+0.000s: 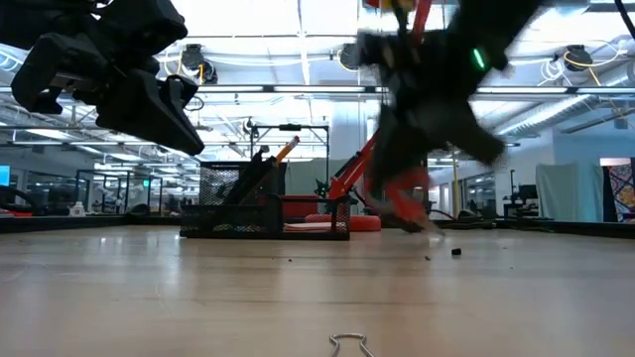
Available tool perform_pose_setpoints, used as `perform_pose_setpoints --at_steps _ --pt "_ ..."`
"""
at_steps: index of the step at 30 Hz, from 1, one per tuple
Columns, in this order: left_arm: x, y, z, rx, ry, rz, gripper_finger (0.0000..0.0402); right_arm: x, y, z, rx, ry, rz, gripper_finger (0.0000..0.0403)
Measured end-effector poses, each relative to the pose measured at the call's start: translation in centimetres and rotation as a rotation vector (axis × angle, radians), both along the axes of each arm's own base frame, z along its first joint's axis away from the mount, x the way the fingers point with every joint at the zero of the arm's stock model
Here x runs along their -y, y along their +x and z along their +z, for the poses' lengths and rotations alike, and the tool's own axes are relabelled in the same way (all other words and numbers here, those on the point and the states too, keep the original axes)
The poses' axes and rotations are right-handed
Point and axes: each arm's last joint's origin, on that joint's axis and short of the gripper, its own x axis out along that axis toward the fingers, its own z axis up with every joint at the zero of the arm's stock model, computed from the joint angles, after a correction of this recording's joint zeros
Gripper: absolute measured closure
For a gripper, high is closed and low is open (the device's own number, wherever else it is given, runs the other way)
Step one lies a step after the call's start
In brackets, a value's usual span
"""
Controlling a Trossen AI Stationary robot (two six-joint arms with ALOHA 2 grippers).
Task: Pick and place office supplies into organizer
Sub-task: Put the red scissor into the mesh desk organizer
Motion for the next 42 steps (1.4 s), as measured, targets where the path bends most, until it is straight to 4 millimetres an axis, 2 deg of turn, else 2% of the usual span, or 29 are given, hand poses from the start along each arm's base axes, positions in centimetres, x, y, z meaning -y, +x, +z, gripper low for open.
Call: perform_pose_setpoints --at_steps 3,7,13,17,20,25,29,31,35,42 --pt "0.1 -0.3 -0.2 -0.033 0.002 0.001 0.0353 -0.3 0.9 3.5 0.08 0.001 0.021 0.0377" --pt "0.6 -1.1 -0.7 -0.09 0.057 0.013 0.0353 -0.3 1.1 8.7 0.251 0.041 0.042 0.0377" --pt "1.8 -2.0 -0.9 -0.091 0.116 0.044 0.0353 1.7 0.7 15.1 0.575 0.181 0.056 0.0377" --pt "3.2 -2.9 -0.7 -0.077 0.145 -0.022 0.0353 3.7 0.8 17.9 0.763 0.21 0.008 0.0377" --pt "4.5 -4.0 -0.5 -0.054 0.192 -0.062 0.0353 5.6 1.3 19.0 0.869 0.22 -0.033 0.0377" --pt "6.6 -5.7 -0.5 -0.016 0.247 -0.161 0.0353 8.9 2.9 19.0 0.985 0.347 -0.032 0.0377" --pt "7.4 -6.4 -0.5 -0.004 0.257 -0.197 0.0353 11.6 4.4 16.7 1.036 0.464 -0.047 0.0378" --pt "7.5 -6.5 -0.5 -0.001 0.254 -0.197 0.0353 12.7 4.8 15.6 1.029 0.463 -0.09 0.0378" --pt "7.5 -6.9 -0.6 -0.018 0.26 -0.183 0.0353 14.2 5.5 14.1 1.004 0.453 -0.146 0.0378" --pt "7.4 -7.0 -0.8 -0.031 0.262 -0.167 0.0353 16.1 6.2 12.7 1.004 0.468 -0.207 0.0378"
